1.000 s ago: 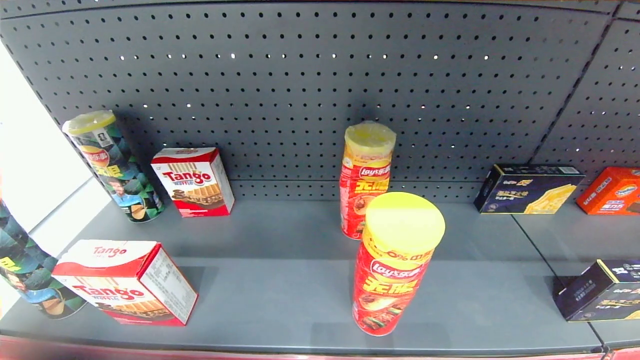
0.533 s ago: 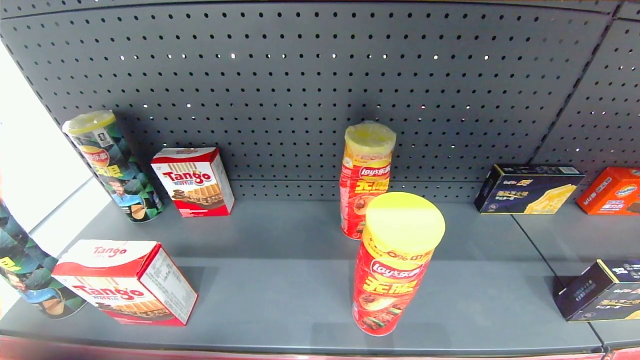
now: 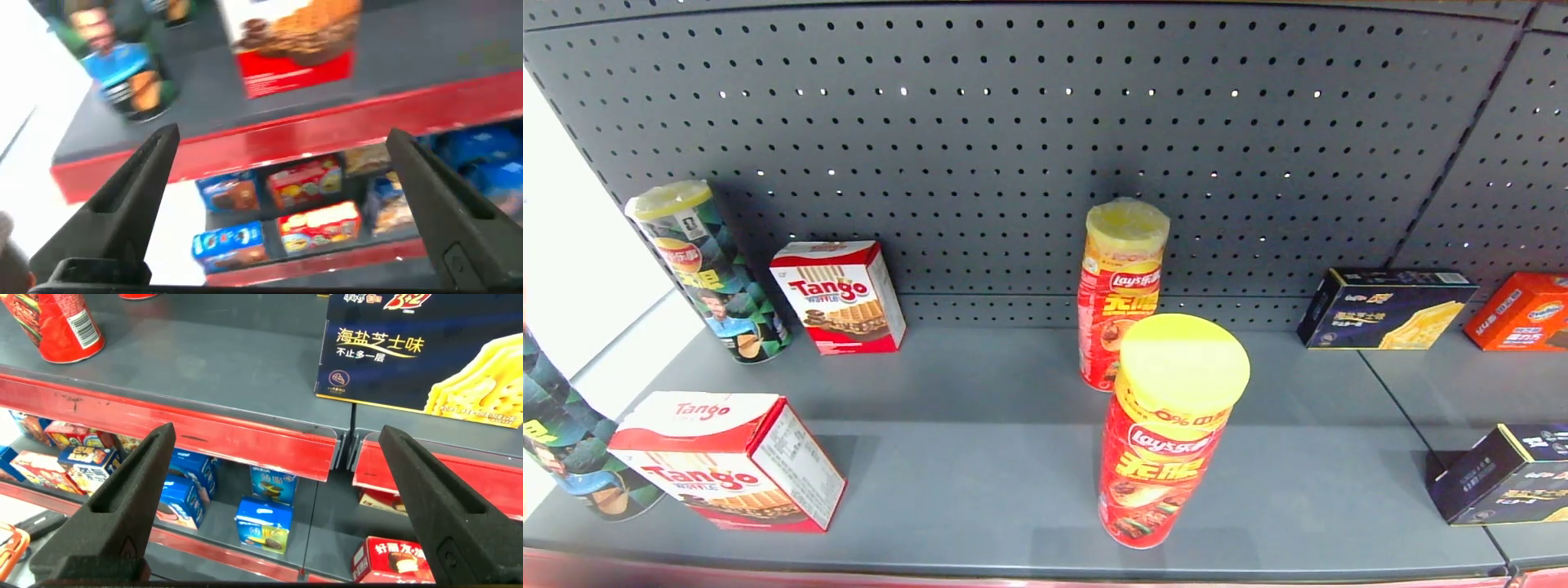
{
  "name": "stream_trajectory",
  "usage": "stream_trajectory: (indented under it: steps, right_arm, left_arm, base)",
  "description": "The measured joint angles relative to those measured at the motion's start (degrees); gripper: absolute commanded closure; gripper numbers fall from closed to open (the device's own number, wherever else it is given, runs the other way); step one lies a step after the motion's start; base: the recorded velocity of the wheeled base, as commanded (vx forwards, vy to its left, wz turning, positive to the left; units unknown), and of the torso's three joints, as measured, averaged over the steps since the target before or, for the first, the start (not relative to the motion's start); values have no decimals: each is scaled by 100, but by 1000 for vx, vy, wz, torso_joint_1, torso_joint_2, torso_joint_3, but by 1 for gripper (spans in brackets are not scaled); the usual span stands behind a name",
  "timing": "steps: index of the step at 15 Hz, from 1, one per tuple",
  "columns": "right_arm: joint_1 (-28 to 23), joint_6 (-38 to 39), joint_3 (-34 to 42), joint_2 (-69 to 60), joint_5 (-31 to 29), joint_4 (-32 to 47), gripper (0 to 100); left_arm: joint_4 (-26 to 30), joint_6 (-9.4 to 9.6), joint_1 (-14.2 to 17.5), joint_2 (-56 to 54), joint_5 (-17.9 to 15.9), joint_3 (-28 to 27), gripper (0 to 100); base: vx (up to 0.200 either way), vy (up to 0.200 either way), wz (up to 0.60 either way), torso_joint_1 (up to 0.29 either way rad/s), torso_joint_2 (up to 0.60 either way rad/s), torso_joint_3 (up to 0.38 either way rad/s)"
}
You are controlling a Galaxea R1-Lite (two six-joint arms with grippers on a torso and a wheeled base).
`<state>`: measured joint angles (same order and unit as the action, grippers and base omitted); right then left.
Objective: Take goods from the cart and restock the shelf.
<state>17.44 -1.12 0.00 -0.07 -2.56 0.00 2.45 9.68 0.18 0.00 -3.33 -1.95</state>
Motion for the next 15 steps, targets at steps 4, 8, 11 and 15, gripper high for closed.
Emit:
stream_trajectory:
  steps: [4,8,11,15]
  right_arm:
    - [2,-2,0,0,0,0,0]
    - [121,4,0,0,87,0,0]
    - [162,1,0,0,98,0,0]
    - [190,-7,0,0,112,0,0]
  left_arm:
    - [-49,-347,-18,-11,-66,6,0]
    - [-76,-670,-18,-11,-1626,6,0]
    - [-54,-970,-18,-11,188,5,0]
    - [-51,-1011,-18,-11,-91,5,0]
  base:
    - [0,0,0,0,0,0]
    - [0,0,0,0,0,0]
    - [0,0,0,0,0,0]
    - [0,0,0,0,0,0]
